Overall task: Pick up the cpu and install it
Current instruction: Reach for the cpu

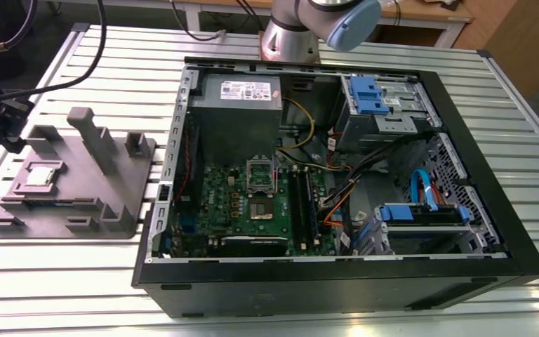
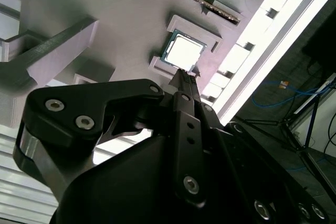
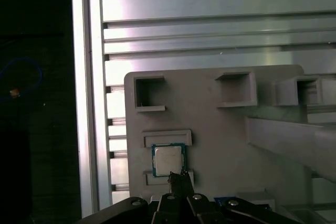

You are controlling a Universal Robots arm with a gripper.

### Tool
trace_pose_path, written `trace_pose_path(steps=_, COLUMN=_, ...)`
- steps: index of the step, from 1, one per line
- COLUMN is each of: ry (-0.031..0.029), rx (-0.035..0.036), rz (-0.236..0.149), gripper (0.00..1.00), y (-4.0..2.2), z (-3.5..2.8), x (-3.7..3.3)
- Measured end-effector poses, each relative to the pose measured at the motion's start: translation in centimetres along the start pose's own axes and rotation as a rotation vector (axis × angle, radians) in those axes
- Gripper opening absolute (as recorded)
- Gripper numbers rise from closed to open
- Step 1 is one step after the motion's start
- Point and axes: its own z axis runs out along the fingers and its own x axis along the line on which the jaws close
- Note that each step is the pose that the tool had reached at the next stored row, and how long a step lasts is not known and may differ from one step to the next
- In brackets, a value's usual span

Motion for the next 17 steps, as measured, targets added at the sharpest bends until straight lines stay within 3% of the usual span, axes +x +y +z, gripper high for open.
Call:
trace_pose_path(steps=10, ry=0.0029, rx=0.0003, rz=0.000, gripper=0.10, y=-0.04, z=0.96, x=0.13)
trace_pose_path(steps=17, ry=0.0031, rx=0.0004, rz=0.000, gripper=0.10, y=-0.05, z=1.04, x=0.13)
